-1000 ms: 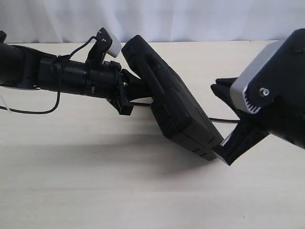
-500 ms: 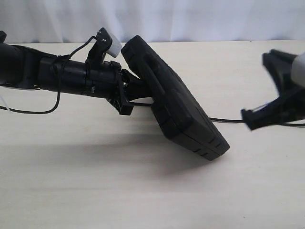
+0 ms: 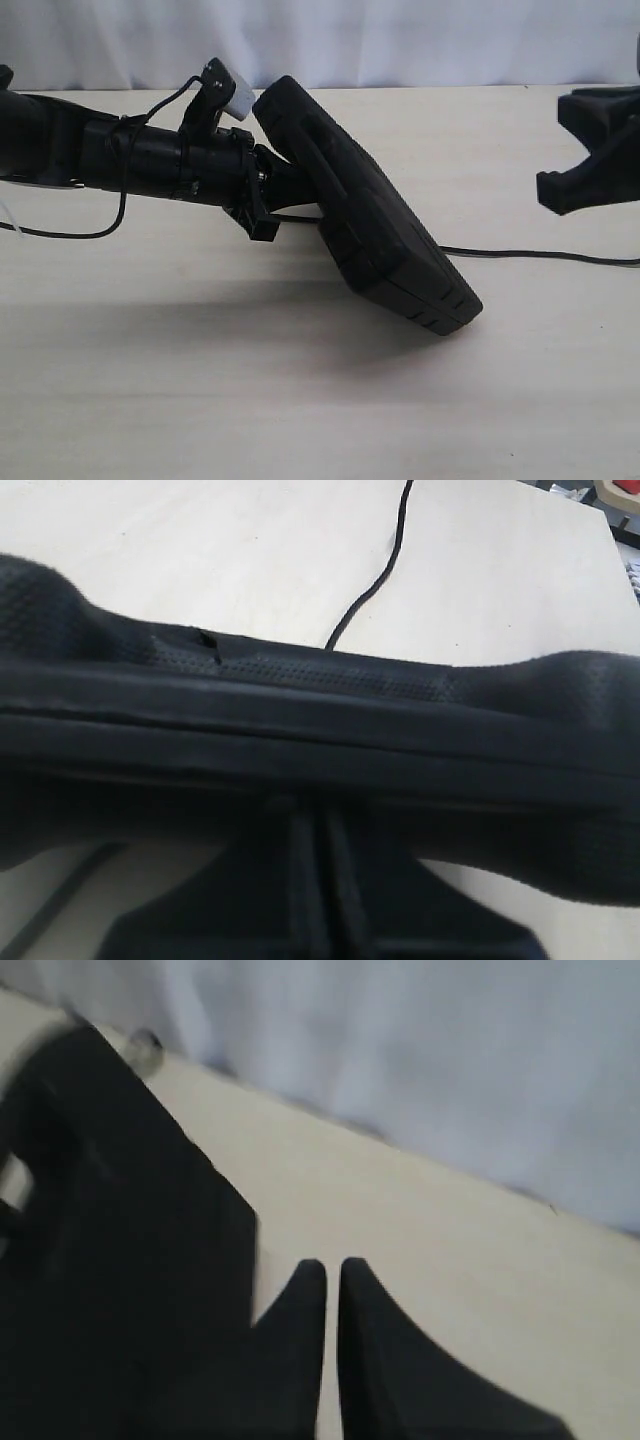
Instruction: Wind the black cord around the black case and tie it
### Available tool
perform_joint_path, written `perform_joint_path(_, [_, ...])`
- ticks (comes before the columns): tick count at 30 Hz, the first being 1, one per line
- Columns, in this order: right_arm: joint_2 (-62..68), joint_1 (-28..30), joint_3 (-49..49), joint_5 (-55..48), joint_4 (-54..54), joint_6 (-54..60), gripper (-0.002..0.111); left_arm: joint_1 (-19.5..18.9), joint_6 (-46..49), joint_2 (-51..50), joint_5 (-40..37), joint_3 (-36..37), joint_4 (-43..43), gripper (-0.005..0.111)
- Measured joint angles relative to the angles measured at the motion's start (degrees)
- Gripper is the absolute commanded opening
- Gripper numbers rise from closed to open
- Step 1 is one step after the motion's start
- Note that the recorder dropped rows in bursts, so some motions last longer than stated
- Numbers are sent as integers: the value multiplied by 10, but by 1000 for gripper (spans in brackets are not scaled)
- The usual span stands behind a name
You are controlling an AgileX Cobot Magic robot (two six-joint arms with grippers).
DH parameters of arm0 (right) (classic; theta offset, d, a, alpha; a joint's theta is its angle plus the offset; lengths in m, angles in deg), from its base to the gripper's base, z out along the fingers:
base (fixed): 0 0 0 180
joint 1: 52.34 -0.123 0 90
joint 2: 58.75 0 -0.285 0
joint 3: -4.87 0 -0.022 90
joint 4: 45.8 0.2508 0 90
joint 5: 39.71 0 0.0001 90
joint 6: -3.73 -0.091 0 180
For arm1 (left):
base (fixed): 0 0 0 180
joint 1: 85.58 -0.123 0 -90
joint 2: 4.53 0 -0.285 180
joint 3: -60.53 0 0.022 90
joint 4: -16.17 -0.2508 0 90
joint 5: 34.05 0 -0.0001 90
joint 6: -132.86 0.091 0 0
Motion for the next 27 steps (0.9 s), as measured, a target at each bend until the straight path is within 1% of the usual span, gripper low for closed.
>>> perform_joint_path(3, [-12,0,34,117,-54,-34,5,0,0,0,0,0,0,0])
perform_joint_path(4, [-13,0,43,140,-51,-32,5,0,0,0,0,0,0,0])
perform_joint_path(6, [-13,0,57,192,-7,13,5,0,0,0,0,0,0,0])
perform_joint_path(8, [-15,0,75,246,97,96,5,0,0,0,0,0,0,0])
perform_joint_path(10, [-20,0,101,323,233,220,5,0,0,0,0,0,0,0])
perform_joint_path(11, [-26,0,122,370,327,275,5,0,0,0,0,0,0,0])
perform_joint_path(13, [-33,-2,158,457,435,337,5,0,0,0,0,0,0,0])
perform_joint_path(15, [-36,-5,199,508,487,358,5,0,0,0,0,0,0,0])
perform_joint_path(17, [-38,-5,234,525,478,366,5,0,0,0,0,0,0,0])
perform_joint_path(19, [-38,-5,268,525,427,367,5,0,0,0,0,0,0,0])
perform_joint_path(23, [-38,-6,325,523,389,384,5,0,0,0,0,0,0,0])
perform_joint_path(25, [-38,-6,336,508,370,396,5,0,0,0,0,0,0,0])
perform_joint_path(27, [-38,-6,338,497,330,381,5,0,0,0,0,0,0,0])
